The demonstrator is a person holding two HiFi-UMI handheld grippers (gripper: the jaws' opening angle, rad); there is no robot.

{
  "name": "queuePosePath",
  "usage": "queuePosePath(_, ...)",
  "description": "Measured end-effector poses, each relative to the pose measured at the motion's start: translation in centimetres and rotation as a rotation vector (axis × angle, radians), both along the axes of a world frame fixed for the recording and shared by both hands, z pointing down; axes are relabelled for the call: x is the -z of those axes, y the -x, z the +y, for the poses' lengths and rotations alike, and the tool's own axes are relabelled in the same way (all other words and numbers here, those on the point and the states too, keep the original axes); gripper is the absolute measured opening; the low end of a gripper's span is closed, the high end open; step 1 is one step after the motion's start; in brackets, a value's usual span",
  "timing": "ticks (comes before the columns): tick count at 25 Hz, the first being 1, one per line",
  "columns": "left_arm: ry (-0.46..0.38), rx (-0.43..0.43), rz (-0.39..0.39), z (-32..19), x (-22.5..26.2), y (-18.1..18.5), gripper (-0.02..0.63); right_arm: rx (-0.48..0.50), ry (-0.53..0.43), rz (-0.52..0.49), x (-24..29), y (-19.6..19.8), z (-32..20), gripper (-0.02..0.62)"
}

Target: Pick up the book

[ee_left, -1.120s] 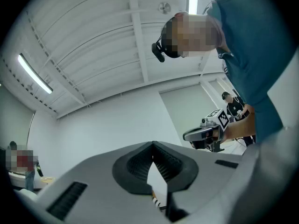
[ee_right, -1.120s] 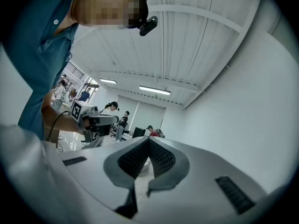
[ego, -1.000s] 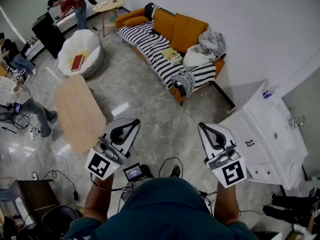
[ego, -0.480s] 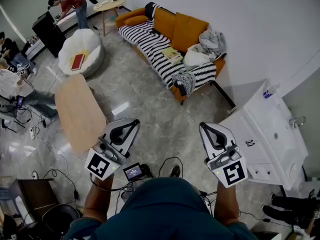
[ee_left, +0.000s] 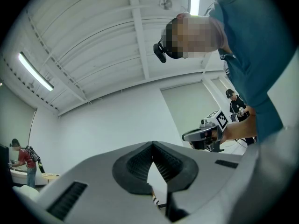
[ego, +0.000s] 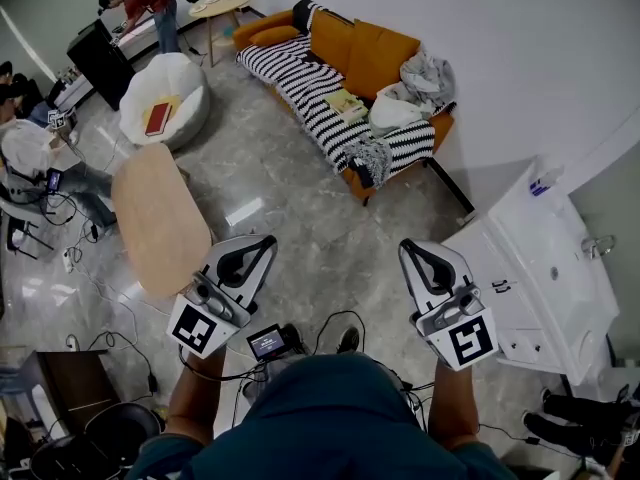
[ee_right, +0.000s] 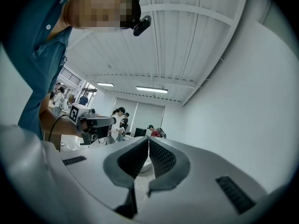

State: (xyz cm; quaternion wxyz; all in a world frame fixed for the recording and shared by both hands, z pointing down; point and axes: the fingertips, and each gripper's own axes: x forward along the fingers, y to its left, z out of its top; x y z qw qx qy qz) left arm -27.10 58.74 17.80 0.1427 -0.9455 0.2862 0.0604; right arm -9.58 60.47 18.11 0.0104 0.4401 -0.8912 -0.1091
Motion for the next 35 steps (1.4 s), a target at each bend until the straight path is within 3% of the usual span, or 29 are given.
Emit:
queuePosePath(14, 0.015, 0.043, -0.027, 0.1, -0.6, -7.1, 0.003, 0.063, -0.002, -0.043, -0.8, -6.3, -1.4, 0.014)
queuePosePath(25, 0.04, 0.044, -0.026, -4.0, -0.9, -5.6, 0.003, 0.062, 0.013, -0.042, -1.2, -5.0, -5.5, 0.014)
queuePosePath(35, 0.041, -0.018, -0.007, -12.2, -1.0, -1.3, 0.003, -0.005, 0.017, -0.028, -1.4, -1.0, -12.2, 0.014)
